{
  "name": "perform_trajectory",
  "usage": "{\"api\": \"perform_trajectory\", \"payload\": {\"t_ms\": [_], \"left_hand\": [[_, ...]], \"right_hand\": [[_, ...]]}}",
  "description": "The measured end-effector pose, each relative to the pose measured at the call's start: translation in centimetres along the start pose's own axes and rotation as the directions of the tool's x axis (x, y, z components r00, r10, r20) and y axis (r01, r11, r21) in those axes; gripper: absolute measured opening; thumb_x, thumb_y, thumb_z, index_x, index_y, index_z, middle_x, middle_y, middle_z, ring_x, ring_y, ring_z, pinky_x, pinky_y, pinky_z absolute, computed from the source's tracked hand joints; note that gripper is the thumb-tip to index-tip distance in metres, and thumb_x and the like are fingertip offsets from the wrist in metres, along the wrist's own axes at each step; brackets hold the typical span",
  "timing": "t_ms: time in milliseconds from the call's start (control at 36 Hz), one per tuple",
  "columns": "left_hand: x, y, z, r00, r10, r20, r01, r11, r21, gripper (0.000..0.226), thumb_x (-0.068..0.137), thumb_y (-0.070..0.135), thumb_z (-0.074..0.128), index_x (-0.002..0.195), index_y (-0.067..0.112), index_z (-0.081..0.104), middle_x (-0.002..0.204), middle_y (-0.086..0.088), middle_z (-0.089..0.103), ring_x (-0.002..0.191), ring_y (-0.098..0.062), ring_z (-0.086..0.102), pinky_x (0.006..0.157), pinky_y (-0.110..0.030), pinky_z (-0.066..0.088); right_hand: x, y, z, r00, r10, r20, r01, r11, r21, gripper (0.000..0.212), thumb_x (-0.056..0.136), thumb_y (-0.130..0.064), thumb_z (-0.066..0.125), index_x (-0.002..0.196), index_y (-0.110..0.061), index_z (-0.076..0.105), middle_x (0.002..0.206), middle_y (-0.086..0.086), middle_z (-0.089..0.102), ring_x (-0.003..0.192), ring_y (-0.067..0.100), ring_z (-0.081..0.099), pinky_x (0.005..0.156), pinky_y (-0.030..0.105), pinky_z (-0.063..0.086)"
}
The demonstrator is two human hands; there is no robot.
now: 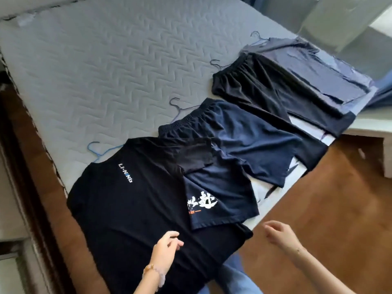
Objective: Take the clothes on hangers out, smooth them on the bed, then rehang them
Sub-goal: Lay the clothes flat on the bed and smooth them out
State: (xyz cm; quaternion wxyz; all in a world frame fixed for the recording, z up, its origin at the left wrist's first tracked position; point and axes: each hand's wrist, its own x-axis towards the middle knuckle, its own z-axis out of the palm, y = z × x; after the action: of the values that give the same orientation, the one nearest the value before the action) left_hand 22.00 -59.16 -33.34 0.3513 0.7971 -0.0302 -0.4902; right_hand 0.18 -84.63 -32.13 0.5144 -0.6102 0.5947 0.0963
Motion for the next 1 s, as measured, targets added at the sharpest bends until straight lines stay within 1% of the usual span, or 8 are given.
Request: {"api": "perform_trajectory", "payload": {"t_ms": [167, 278, 361, 444, 556, 667, 917, 1000], "left_hand": [[-5.0, -1.2, 9.0, 0.958, -0.131, 0.256, 0.108, 0.989, 0.101, 0.022, 0.088, 0.001, 0.043, 0.087, 0.013, 0.061, 0.062, 0.004, 0.07, 0.054, -0.007, 0.061, 0.049, -0.015, 0.041], [-5.8, 0.9, 14.8, 0.913, -0.176, 0.367, 0.092, 0.968, 0.235, 0.022, 0.086, 0.001, 0.042, 0.086, 0.014, 0.06, 0.069, 0.001, 0.068, 0.06, -0.009, 0.059, 0.045, -0.011, 0.038], [-5.4, 3.5, 19.1, 0.909, -0.166, 0.382, 0.048, 0.953, 0.3, 0.024, 0.084, 0.003, 0.041, 0.083, 0.017, 0.061, 0.068, 0.005, 0.07, 0.06, -0.01, 0.06, 0.051, -0.017, 0.044], [-4.7, 6.1, 23.3, 0.93, -0.169, 0.327, 0.055, 0.942, 0.33, 0.028, 0.084, 0.0, 0.037, 0.08, 0.016, 0.06, 0.068, 0.001, 0.069, 0.054, -0.009, 0.058, 0.048, -0.016, 0.041], [-4.2, 9.3, 28.5, 0.955, -0.148, 0.256, 0.06, 0.945, 0.32, 0.026, 0.082, -0.004, 0.037, 0.08, 0.013, 0.057, 0.065, -0.001, 0.065, 0.047, -0.008, 0.052, 0.038, -0.013, 0.033], [-4.0, 12.2, 32.2, 0.965, -0.113, 0.236, 0.026, 0.94, 0.341, 0.028, 0.083, -0.005, 0.033, 0.078, 0.012, 0.055, 0.066, -0.003, 0.061, 0.052, -0.011, 0.05, 0.038, -0.012, 0.034], [0.6, 14.2, 34.2, 0.979, -0.191, 0.066, 0.153, 0.915, 0.374, 0.028, 0.082, -0.004, 0.038, 0.071, 0.012, 0.058, 0.054, 0.001, 0.066, 0.058, -0.017, 0.058, 0.064, -0.024, 0.048], [1.7, 16.1, 35.2, 0.971, -0.238, -0.004, 0.223, 0.901, 0.372, 0.027, 0.082, -0.006, 0.04, 0.066, 0.009, 0.056, 0.048, 0.004, 0.063, 0.056, -0.011, 0.057, 0.054, -0.014, 0.046]], "right_hand": [[-8.6, 12.8, -2.9, 0.968, 0.248, 0.036, -0.247, 0.921, 0.301, 0.018, 0.093, 0.013, 0.053, 0.083, 0.012, 0.067, 0.043, 0.01, 0.062, 0.03, 0.011, 0.051, 0.03, 0.012, 0.038], [-11.4, 19.4, -4.9, 0.952, 0.305, 0.026, -0.29, 0.873, 0.392, 0.017, 0.087, 0.018, 0.057, 0.079, 0.014, 0.071, 0.052, 0.016, 0.069, 0.048, 0.021, 0.066, 0.047, 0.018, 0.053], [-10.0, 24.2, -7.8, 0.956, 0.285, 0.073, -0.282, 0.815, 0.506, 0.032, 0.09, 0.023, 0.048, 0.08, 0.008, 0.074, 0.06, 0.02, 0.073, 0.081, 0.034, 0.075, 0.05, 0.012, 0.055], [-7.9, 28.0, -11.5, 0.951, 0.303, 0.065, -0.302, 0.86, 0.412, 0.031, 0.093, 0.027, 0.037, 0.092, 0.018, 0.067, 0.057, 0.025, 0.071, 0.056, 0.026, 0.074, 0.047, 0.014, 0.055], [-6.7, 27.2, -16.4, 0.935, 0.347, 0.075, -0.342, 0.822, 0.456, 0.029, 0.088, 0.022, 0.051, 0.069, 0.013, 0.07, 0.061, 0.031, 0.068, 0.047, 0.021, 0.069, 0.049, 0.012, 0.052], [-4.8, 25.9, -21.5, 0.92, 0.392, 0.004, -0.359, 0.838, 0.41, 0.02, 0.086, 0.009, 0.053, 0.079, 0.007, 0.072, 0.051, 0.01, 0.069, 0.043, 0.016, 0.062, 0.042, 0.013, 0.045], [4.0, 19.7, -31.3, 0.95, 0.313, 0.013, -0.258, 0.76, 0.596, 0.032, 0.096, 0.015, 0.04, 0.077, 0.002, 0.062, 0.038, 0.005, 0.062, 0.027, 0.009, 0.055, 0.031, 0.009, 0.04], [7.6, 16.8, -34.1, 0.966, 0.259, -0.001, -0.215, 0.805, 0.553, 0.034, 0.095, 0.015, 0.041, 0.077, -0.002, 0.063, 0.04, 0.001, 0.063, 0.03, 0.005, 0.056, 0.032, 0.008, 0.039]]}}
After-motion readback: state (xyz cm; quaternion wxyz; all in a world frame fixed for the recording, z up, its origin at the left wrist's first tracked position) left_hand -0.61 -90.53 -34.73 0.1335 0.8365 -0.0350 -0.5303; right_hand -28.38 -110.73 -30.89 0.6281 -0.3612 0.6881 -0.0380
